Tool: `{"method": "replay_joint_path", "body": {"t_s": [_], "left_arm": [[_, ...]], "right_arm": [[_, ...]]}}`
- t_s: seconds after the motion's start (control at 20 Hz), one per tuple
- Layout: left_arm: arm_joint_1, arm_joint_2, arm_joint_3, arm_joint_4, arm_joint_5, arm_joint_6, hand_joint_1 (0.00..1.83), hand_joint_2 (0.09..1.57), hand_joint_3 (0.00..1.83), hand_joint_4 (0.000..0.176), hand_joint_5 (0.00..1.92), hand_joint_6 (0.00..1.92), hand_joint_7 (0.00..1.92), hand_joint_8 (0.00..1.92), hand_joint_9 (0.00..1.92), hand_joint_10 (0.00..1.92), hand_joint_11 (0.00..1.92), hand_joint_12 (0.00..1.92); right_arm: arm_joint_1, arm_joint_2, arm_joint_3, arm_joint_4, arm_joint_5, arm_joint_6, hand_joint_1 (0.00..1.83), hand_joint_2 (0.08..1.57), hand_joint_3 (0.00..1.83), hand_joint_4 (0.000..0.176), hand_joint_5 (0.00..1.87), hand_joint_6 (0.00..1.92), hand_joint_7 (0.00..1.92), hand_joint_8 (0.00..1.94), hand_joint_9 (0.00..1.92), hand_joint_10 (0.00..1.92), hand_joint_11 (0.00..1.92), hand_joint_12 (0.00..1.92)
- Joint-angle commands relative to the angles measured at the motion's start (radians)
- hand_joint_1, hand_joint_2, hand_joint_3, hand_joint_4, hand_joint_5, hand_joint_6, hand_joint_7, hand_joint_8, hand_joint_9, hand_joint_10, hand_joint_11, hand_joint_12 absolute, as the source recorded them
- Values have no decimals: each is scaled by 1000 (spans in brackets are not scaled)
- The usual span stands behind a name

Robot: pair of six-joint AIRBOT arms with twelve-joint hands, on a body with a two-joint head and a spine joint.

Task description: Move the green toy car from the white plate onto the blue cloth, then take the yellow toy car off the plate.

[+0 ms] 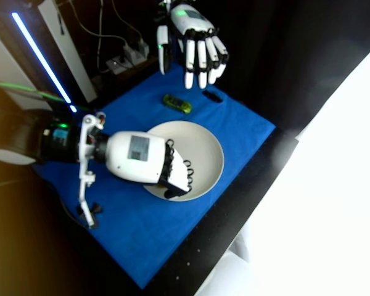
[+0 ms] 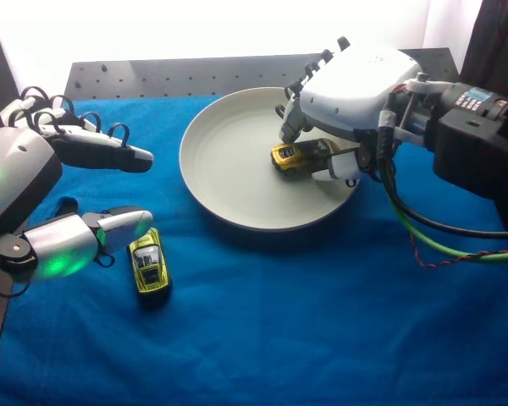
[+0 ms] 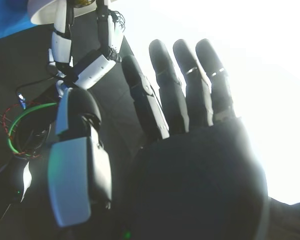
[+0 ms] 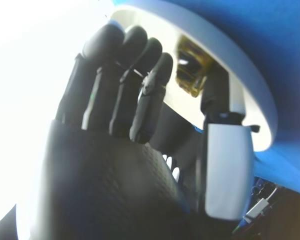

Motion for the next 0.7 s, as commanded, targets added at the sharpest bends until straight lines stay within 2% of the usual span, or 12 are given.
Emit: {"method": "replay_joint_path", "body": {"t_s": [0.0, 0.1, 0.15, 0.2, 0.25, 0.3, 0.35, 0.4, 0.45, 0.55, 0.6, 0.65], "left_arm": [[-9, 0, 0, 26, -126, -7, 621, 1145, 0, 104, 836, 7, 671, 133, 244, 854, 0, 1421], [-9, 0, 0, 26, -127, -8, 651, 1144, 0, 103, 837, 6, 660, 132, 223, 849, 0, 1400], [-9, 0, 0, 26, -127, -9, 663, 1142, 0, 96, 838, 7, 657, 131, 219, 844, 0, 1400], [-8, 0, 0, 26, -129, -9, 663, 1136, 0, 109, 842, 6, 661, 127, 227, 797, 0, 1374], [-8, 0, -1, 26, -130, -10, 651, 1136, 0, 112, 842, 5, 665, 128, 227, 803, 0, 1391], [-8, 0, -1, 26, -131, -10, 647, 1127, 0, 133, 852, 7, 668, 125, 247, 753, 0, 1328], [-8, -1, -1, 26, -131, -10, 655, 1137, 0, 109, 850, 4, 667, 128, 234, 801, 0, 1366], [-7, -1, -1, 25, -132, -10, 672, 1135, 0, 104, 852, 5, 664, 129, 228, 818, 0, 1358], [-7, -1, -1, 24, -132, -11, 676, 1136, 0, 101, 852, 4, 657, 127, 216, 816, 0, 1356], [-7, -2, 0, 21, -132, -11, 669, 1140, 0, 99, 850, 2, 644, 151, 198, 881, 0, 1402], [-7, -2, 1, 21, -132, -11, 680, 1145, 0, 80, 854, 3, 637, 190, 184, 920, 0, 1420], [-7, -2, 2, 20, -132, -11, 689, 1141, 0, 83, 858, 3, 624, 210, 192, 888, 0, 1410]], "right_arm": [[20, -2, 4, -4, 99, -3, 1095, 1016, 1, 0, 885, 14, 733, 655, 644, 1066, 504, 1660], [20, -3, 5, -4, 97, -3, 1104, 1049, 2, 0, 892, 12, 801, 533, 693, 983, 515, 1609], [20, -3, 5, -4, 97, -3, 1133, 1124, 0, 0, 910, 861, 834, 688, 732, 1129, 550, 1625], [20, -3, 5, -4, 97, -3, 1133, 1157, 0, 0, 878, 1092, 830, 775, 720, 1186, 544, 1683], [20, -3, 5, -4, 97, -3, 1180, 1165, 0, 0, 881, 1126, 870, 1115, 740, 1222, 583, 1706], [20, -3, 4, -4, 97, -3, 1193, 1163, 0, 4, 908, 1095, 864, 1204, 753, 1226, 621, 1701], [20, -2, 3, -4, 98, -3, 1198, 1166, 1, 4, 915, 1109, 846, 1226, 759, 1213, 629, 1693], [20, -2, 1, -4, 99, -3, 1196, 1175, 3, 0, 885, 1203, 842, 1193, 778, 1169, 630, 1640], [20, -2, -6, -4, 103, -3, 1195, 1180, 1, 6, 878, 1183, 839, 1236, 803, 1211, 661, 1658], [21, 6, -12, -4, 120, -3, 1213, 1170, 0, 0, 883, 1065, 882, 1294, 871, 1294, 758, 1701], [21, 11, -16, -4, 132, -3, 1219, 1169, 0, 0, 882, 1043, 888, 1311, 857, 1310, 753, 1698], [22, 22, -27, -4, 146, -3, 1329, 1187, 3, 0, 805, 1079, 816, 1281, 815, 1480, 727, 1711]]}}
